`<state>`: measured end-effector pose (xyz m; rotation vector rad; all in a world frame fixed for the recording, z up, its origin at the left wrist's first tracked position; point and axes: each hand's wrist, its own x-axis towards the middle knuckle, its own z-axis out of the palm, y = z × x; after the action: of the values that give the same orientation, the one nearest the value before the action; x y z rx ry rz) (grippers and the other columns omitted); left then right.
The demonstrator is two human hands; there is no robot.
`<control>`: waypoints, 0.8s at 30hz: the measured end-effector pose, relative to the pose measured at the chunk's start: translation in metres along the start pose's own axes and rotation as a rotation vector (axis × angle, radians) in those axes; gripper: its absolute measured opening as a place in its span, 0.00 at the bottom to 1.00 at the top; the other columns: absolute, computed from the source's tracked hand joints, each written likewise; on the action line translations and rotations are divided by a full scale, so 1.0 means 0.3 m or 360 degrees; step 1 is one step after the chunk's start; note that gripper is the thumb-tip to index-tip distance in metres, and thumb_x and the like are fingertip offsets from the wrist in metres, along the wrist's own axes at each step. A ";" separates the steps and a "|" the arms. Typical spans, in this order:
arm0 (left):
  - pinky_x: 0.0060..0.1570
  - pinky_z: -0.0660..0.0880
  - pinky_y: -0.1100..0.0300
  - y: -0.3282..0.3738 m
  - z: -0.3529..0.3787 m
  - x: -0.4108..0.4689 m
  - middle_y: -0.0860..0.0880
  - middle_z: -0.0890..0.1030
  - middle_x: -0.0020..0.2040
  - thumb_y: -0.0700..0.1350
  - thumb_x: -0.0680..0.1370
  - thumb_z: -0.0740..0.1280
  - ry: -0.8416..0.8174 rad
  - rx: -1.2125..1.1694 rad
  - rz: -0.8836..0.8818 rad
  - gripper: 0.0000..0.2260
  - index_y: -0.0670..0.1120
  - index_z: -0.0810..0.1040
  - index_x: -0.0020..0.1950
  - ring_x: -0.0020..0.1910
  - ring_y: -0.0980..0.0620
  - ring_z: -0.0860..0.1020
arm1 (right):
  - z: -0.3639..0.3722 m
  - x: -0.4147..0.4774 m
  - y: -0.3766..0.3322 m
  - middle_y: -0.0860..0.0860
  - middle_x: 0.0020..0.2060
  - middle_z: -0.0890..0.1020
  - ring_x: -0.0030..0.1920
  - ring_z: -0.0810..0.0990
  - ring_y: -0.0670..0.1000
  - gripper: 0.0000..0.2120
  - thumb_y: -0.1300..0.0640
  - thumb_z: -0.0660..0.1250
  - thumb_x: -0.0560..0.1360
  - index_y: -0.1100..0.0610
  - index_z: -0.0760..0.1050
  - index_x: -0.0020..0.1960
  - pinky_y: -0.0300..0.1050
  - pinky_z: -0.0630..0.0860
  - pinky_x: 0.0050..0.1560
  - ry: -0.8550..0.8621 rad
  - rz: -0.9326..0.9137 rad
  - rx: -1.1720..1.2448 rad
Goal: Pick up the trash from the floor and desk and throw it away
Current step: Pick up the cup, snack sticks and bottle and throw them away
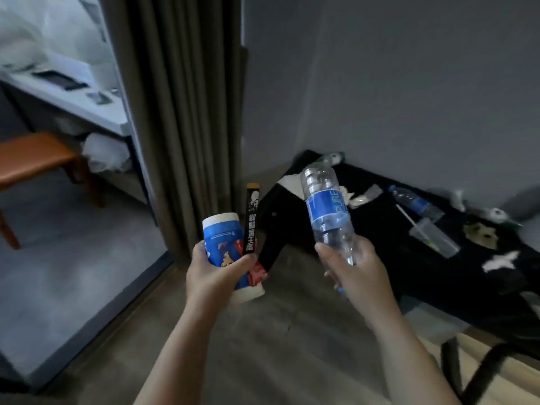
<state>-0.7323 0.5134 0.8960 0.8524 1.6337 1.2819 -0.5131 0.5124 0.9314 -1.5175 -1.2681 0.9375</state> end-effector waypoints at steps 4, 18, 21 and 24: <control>0.34 0.76 0.63 0.093 0.157 -0.118 0.54 0.81 0.42 0.51 0.60 0.80 -0.0252 -0.0032 0.0124 0.22 0.59 0.72 0.47 0.37 0.58 0.82 | -0.211 -0.095 -0.073 0.43 0.41 0.83 0.35 0.82 0.45 0.20 0.41 0.73 0.66 0.43 0.73 0.55 0.36 0.76 0.30 0.0232 -0.0018 0.0093; 0.35 0.76 0.62 0.216 0.734 -0.812 0.53 0.83 0.43 0.55 0.57 0.78 -0.1188 -0.0001 0.0275 0.25 0.56 0.72 0.49 0.38 0.56 0.83 | -1.018 -0.713 -0.001 0.48 0.41 0.85 0.35 0.83 0.48 0.28 0.35 0.77 0.58 0.42 0.73 0.54 0.42 0.74 0.30 0.1221 -0.0055 0.0191; 0.35 0.76 0.61 0.207 0.842 -1.046 0.52 0.82 0.44 0.54 0.58 0.78 -0.1366 0.0013 0.0310 0.24 0.58 0.71 0.49 0.39 0.54 0.83 | -1.187 -0.908 0.035 0.48 0.42 0.84 0.34 0.83 0.48 0.28 0.38 0.78 0.59 0.45 0.74 0.54 0.43 0.74 0.27 0.1389 -0.0010 0.0168; 0.35 0.76 0.61 0.189 0.937 -1.284 0.53 0.82 0.44 0.55 0.57 0.78 -0.1509 -0.0028 0.0328 0.25 0.58 0.71 0.49 0.40 0.54 0.83 | -1.341 -1.090 0.060 0.47 0.41 0.84 0.33 0.82 0.48 0.22 0.40 0.74 0.61 0.45 0.74 0.51 0.41 0.73 0.27 0.1484 0.0021 0.0136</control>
<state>-0.3232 0.2885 1.0080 1.3684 0.7871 0.7952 -0.1883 0.1202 1.0295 -1.5936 -0.5283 0.1963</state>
